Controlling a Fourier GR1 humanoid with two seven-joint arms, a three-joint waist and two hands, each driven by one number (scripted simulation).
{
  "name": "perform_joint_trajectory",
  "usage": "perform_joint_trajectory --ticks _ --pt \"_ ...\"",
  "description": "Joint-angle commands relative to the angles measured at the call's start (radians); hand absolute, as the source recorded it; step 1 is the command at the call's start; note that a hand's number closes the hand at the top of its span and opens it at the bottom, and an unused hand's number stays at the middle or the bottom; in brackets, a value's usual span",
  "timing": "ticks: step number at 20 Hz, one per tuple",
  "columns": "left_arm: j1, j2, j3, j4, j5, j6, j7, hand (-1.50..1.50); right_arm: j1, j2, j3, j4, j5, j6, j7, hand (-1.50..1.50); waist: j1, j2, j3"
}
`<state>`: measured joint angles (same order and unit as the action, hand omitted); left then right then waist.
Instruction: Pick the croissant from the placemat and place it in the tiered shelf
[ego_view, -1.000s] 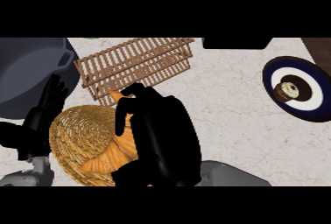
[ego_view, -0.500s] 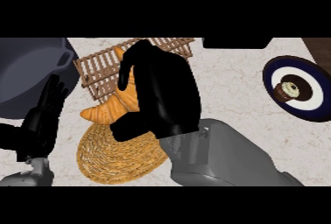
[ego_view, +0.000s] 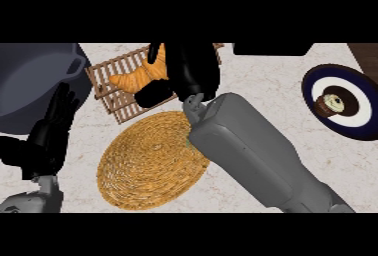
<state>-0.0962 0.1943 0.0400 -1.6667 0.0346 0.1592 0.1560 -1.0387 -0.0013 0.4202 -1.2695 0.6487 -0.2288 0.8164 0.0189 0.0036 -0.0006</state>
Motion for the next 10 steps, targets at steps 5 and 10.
perform_joint_trajectory --ticks 5,10 --pt "-0.041 -0.012 0.007 0.072 -0.012 -0.012 -0.029 0.0 -0.085 0.001 0.007 0.316 -0.104 -0.229 -0.209 1.5 0.009 0.004 0.0" --pt "0.019 0.013 0.012 -0.047 0.01 -0.04 0.018 0.0 -0.189 0.001 -0.047 0.514 -0.165 -0.282 -0.341 1.5 0.029 0.005 0.0"
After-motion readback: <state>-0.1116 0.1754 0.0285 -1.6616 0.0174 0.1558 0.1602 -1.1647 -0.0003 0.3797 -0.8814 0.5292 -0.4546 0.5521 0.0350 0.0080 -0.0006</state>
